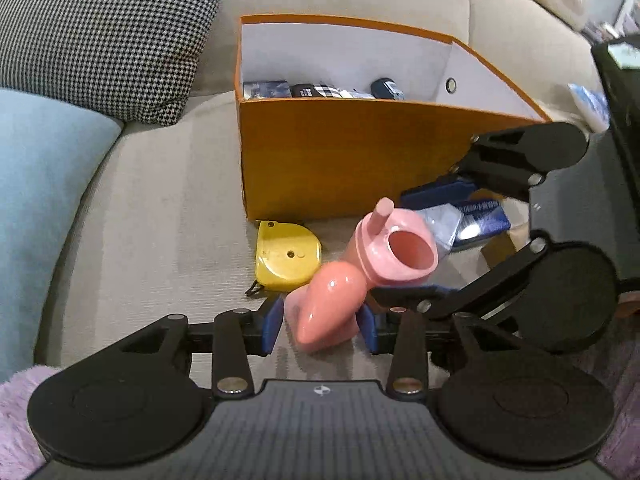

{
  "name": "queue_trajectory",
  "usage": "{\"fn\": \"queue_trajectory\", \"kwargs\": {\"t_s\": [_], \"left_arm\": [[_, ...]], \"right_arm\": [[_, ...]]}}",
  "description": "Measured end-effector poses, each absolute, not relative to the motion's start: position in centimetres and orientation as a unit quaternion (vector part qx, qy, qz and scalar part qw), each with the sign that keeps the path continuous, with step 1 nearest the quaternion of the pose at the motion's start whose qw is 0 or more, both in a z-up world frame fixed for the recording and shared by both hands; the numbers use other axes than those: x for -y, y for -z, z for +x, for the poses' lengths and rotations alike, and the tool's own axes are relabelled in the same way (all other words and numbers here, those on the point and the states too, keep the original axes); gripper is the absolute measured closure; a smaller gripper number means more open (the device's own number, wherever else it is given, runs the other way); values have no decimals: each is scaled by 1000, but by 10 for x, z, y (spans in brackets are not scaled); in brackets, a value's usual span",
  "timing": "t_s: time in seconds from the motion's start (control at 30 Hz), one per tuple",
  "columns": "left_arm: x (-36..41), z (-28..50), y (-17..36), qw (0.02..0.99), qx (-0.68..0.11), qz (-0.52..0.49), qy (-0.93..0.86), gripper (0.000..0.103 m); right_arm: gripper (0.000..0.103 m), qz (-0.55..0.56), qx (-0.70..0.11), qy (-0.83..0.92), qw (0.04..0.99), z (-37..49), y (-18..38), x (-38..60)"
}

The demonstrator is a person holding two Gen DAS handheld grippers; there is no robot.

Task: Organize rigid objects
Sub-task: 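Lift the pink bottle with the left tool while the right tool lifts the pink watering-can cup, then carry the pink bottle and pink cup with both tools down into the shoebox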

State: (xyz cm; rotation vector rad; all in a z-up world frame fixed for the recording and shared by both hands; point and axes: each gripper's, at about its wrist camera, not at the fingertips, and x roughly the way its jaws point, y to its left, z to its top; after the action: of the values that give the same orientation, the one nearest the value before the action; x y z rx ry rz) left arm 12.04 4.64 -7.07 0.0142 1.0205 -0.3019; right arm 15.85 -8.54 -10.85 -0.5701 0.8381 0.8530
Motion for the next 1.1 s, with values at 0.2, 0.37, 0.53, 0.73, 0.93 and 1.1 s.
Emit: {"fn": "queue_trajectory", "kwargs": {"t_s": [0.2,0.37,0.53,0.73,0.93,1.1], "left_arm": [[-50,121,72,863,-484,-17,144,69],[-50,118,68,869,-474,-16,140,70],[-53,113,56,875,-465,-22,134,71],[-52,105,30,879,-456,-32,137,72],[-44,102,-5,885,-435,-40,159,72],[-32,108,-29,886,-425,-35,182,73]], "right_arm": [[43,-250,-394,-406,786,159,108,85],[44,-236,-392,-396,796,155,108,87],[44,-221,-385,-390,806,146,95,91],[44,-215,-378,-380,816,137,70,104],[44,-204,-368,-376,825,130,38,128],[44,-197,-359,-366,836,125,7,151]]}}
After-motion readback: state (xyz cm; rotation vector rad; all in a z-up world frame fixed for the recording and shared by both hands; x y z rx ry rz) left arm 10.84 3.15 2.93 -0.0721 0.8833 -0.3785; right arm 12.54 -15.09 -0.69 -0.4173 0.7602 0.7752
